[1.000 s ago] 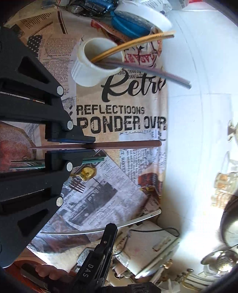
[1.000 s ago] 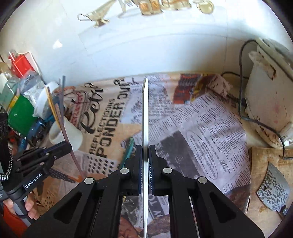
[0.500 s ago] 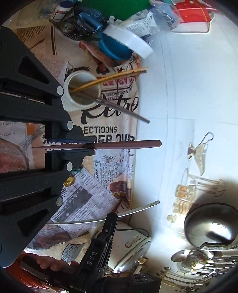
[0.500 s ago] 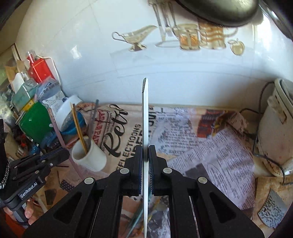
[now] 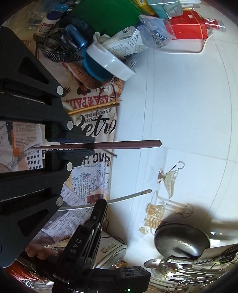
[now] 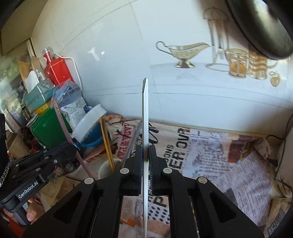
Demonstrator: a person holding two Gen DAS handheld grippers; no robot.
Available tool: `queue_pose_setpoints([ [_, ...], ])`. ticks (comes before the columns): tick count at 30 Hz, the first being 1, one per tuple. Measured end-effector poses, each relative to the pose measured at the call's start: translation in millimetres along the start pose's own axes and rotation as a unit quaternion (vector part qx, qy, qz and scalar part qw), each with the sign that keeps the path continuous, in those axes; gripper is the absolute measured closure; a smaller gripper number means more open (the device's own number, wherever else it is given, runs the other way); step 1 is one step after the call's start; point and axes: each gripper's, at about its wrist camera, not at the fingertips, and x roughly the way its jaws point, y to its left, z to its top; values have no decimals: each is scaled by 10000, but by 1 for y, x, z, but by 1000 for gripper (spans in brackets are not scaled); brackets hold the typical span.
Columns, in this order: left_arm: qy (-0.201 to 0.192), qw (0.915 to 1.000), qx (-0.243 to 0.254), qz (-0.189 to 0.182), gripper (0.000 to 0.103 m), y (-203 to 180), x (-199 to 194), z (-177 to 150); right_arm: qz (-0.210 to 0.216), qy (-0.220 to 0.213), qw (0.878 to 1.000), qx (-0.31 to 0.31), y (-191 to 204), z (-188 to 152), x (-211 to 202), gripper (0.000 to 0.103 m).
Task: Organize utensils
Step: 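Lift both held sticks and carry them over the white cup, then lower both sticks into the white cup and open both tools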
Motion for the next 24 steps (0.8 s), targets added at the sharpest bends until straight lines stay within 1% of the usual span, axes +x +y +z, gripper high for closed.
queue_pose_setpoints([
  [6, -50, 10000, -79, -2, 99, 32, 5, 8, 86, -51, 9999, -39, 26, 13, 28, 97],
  [14, -50, 9998, -138, -101, 99, 66, 18, 21, 137, -134, 9997, 125, 46, 26, 67, 97],
  [17, -42, 9998, -134, -159, 99, 75, 24, 24, 58, -236, 9995, 178, 49, 30, 80, 97],
  [24, 55, 9992, -195, -337, 99, 95, 42, 24, -276, -465, 9982, 266, 57, 28, 111, 97],
])
